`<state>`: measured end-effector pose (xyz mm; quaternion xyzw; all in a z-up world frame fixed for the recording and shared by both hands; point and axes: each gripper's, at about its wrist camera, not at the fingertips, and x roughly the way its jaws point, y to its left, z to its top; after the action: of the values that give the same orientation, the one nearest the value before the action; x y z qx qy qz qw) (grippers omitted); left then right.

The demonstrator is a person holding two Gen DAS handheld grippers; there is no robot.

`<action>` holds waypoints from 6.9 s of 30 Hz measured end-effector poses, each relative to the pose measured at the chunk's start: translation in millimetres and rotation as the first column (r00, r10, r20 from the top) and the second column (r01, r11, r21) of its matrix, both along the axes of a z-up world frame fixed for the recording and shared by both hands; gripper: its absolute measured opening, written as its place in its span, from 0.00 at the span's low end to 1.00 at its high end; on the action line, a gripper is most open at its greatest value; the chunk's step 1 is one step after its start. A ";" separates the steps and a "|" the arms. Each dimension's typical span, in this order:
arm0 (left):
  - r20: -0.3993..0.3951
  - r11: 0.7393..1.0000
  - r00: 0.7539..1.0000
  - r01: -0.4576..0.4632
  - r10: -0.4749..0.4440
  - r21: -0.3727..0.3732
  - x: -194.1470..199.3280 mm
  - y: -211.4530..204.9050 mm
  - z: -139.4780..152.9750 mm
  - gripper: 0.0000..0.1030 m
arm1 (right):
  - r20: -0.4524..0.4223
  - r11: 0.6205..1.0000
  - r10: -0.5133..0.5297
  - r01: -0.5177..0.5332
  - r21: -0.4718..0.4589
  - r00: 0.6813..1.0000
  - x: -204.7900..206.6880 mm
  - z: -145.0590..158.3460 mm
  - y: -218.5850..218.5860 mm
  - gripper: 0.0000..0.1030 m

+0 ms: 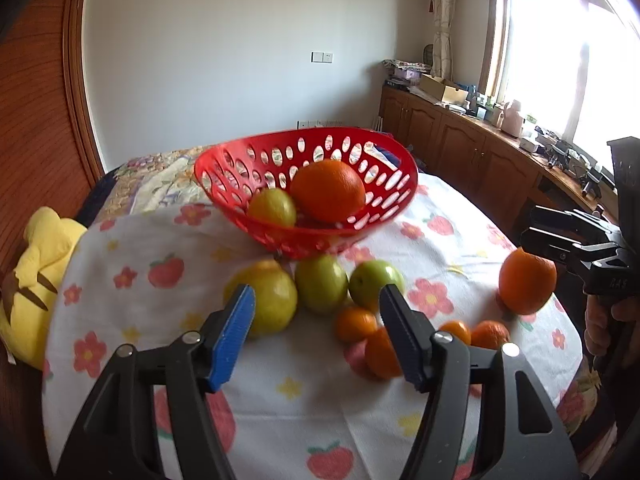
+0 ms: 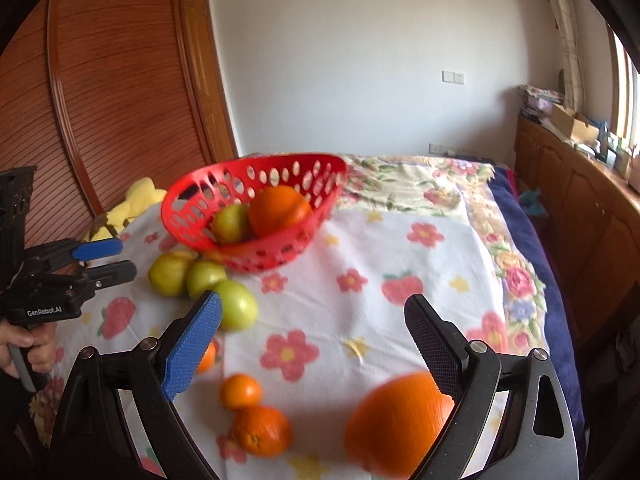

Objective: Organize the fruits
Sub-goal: 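Grasp another large orange with the right tool while the left tool withdraws, then close the left tool on the orange in front of the limes, then carry both oranges over the red basket and open both tools, then withdraw both tools from the basket back over the table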

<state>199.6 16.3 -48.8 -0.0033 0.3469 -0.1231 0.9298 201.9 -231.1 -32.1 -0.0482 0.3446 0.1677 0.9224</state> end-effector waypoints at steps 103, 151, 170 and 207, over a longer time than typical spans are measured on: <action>0.024 0.997 0.998 0.062 -0.062 -0.037 -4.3 -23.8 14.9 0.41 | -0.048 0.999 -0.024 0.023 -0.022 0.999 -5.9 -20.7 1.4 0.83; 0.064 0.999 0.998 -0.012 0.014 -0.035 77.7 23.7 22.9 0.41 | -0.028 0.969 0.243 -0.244 -0.033 0.970 111.6 -0.1 118.1 0.82; 0.019 1.000 0.999 -0.027 0.027 -0.004 115.1 27.3 7.8 0.41 | -0.113 0.973 0.214 -0.223 -0.067 0.970 132.8 -36.2 130.2 0.83; 0.069 0.998 0.996 -0.052 0.049 0.045 54.6 25.8 23.8 0.55 | 0.000 0.999 0.032 -0.031 0.041 1.000 23.3 -11.8 50.9 0.87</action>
<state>254.2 42.1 -25.1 0.0141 0.3177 -0.0914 0.9437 225.2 -180.2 -43.9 -0.0347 0.3406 0.1892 0.9203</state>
